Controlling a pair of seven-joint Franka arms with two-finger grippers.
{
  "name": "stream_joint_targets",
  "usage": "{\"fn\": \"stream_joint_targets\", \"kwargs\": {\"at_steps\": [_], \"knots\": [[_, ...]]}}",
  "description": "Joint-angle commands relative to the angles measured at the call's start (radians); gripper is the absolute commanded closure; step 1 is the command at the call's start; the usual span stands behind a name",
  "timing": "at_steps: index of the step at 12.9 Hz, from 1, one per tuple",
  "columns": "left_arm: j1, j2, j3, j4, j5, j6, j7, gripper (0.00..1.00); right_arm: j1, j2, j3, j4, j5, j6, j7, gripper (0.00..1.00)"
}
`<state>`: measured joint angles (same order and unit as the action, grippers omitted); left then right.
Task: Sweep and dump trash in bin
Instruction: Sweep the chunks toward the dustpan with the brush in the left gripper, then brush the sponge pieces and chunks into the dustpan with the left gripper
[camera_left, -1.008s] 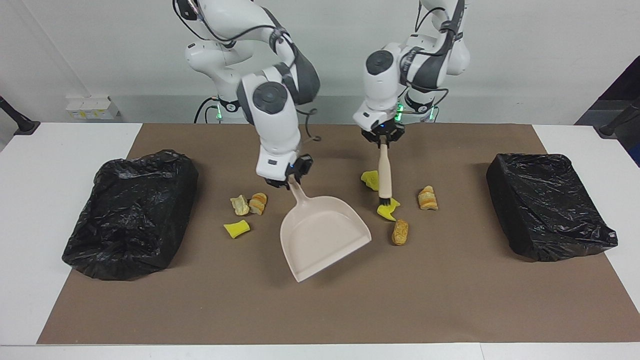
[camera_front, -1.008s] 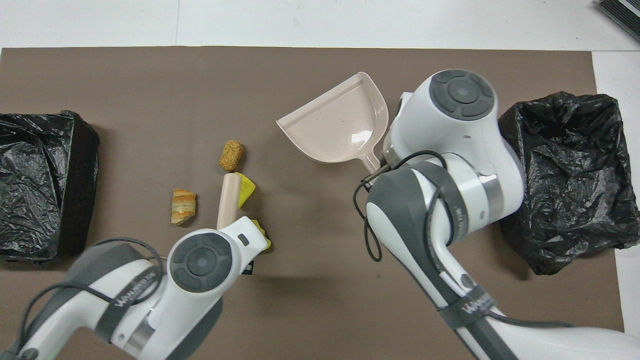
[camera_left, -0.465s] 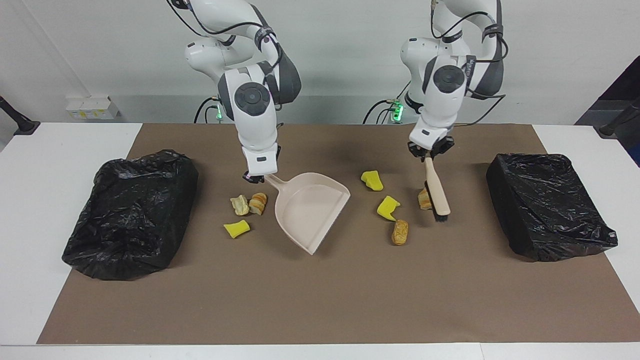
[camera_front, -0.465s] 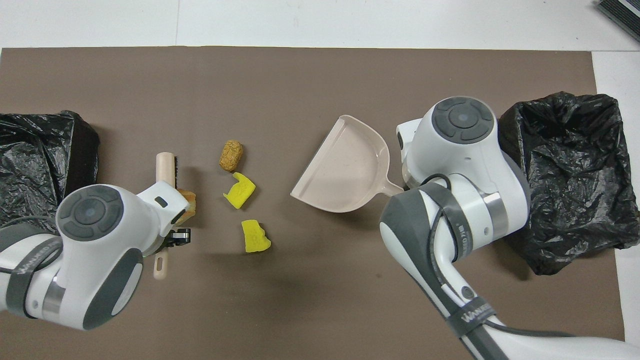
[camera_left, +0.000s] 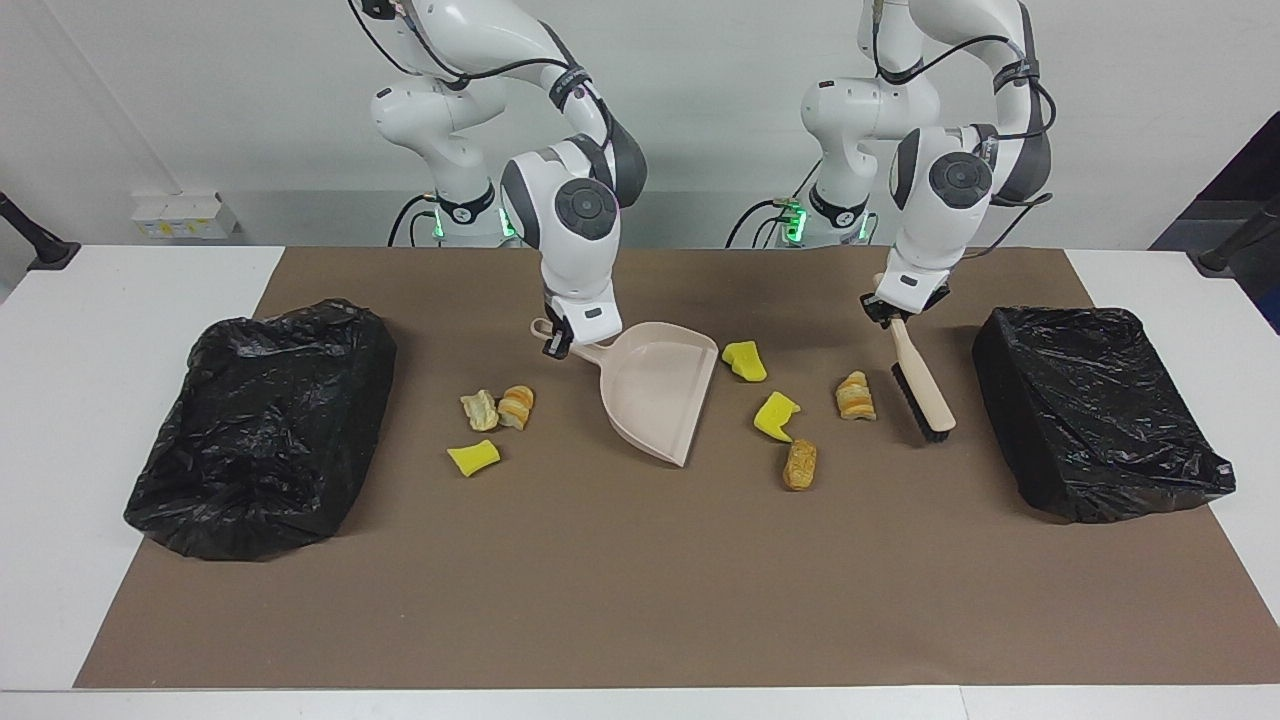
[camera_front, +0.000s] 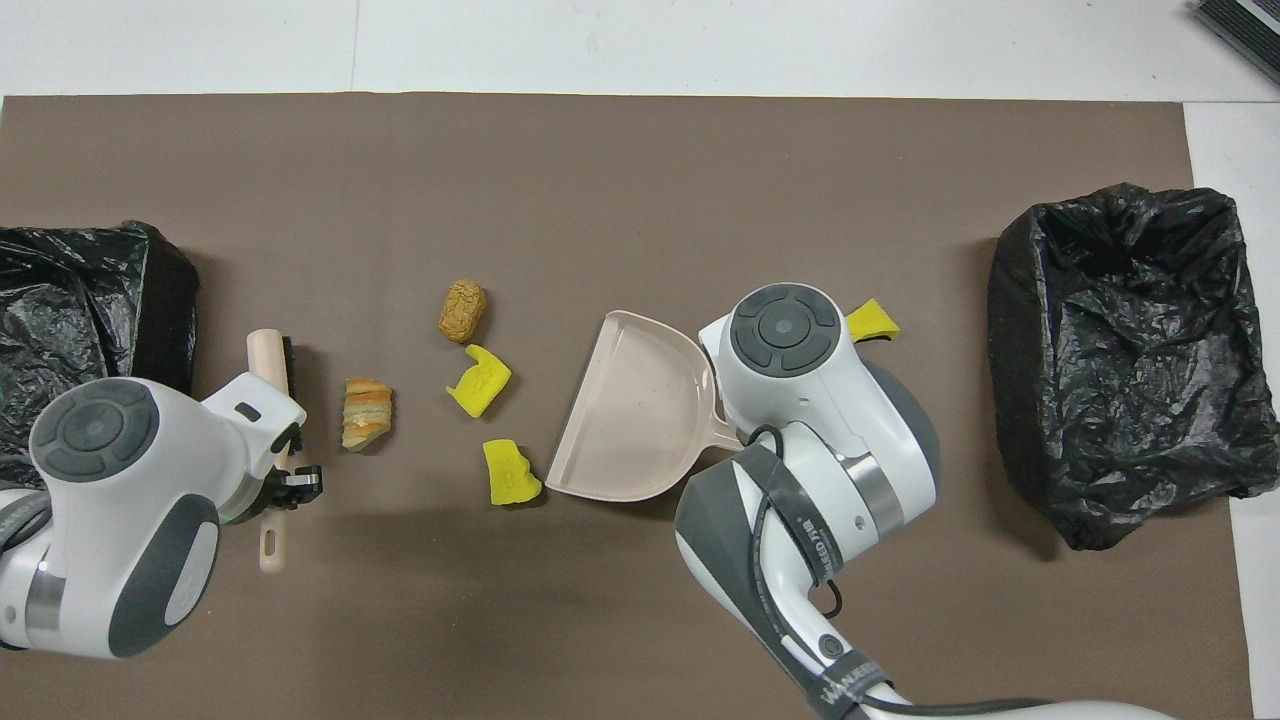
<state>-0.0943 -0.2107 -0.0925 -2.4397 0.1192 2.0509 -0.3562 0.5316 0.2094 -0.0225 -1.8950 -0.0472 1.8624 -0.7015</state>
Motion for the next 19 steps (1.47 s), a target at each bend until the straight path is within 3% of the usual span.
{"fn": "stream_joint_targets", "kwargs": {"at_steps": [1, 5, 7, 9, 14, 19], "knots": [[-0.022, -0.085, -0.019, -0.116, 0.011, 0.049, -0.013, 1.0, 0.016, -0.004, 0.003, -0.045, -0.01, 0.056, -0.001, 1.0], [-0.177, -0.07, -0.019, -0.116, -0.025, 0.054, -0.122, 1.0, 0.015, 0.007, 0.001, -0.049, -0.025, 0.083, -0.024, 1.0], [-0.238, -0.062, -0.018, -0.114, -0.148, 0.061, -0.138, 1.0, 0.007, 0.005, 0.001, -0.027, -0.147, 0.048, -0.071, 1.0], [-0.292, -0.032, -0.019, -0.107, -0.188, 0.135, -0.193, 1.0, -0.007, 0.001, -0.001, 0.028, -0.169, -0.015, -0.131, 1.0], [-0.379, 0.072, -0.021, -0.026, -0.302, 0.236, -0.219, 1.0, -0.012, -0.002, 0.003, -0.025, -0.16, 0.049, -0.123, 1.0], [-0.484, 0.077, -0.023, -0.004, -0.345, 0.276, -0.201, 1.0, 0.005, 0.007, 0.006, -0.05, -0.105, 0.097, -0.024, 1.0]]}}
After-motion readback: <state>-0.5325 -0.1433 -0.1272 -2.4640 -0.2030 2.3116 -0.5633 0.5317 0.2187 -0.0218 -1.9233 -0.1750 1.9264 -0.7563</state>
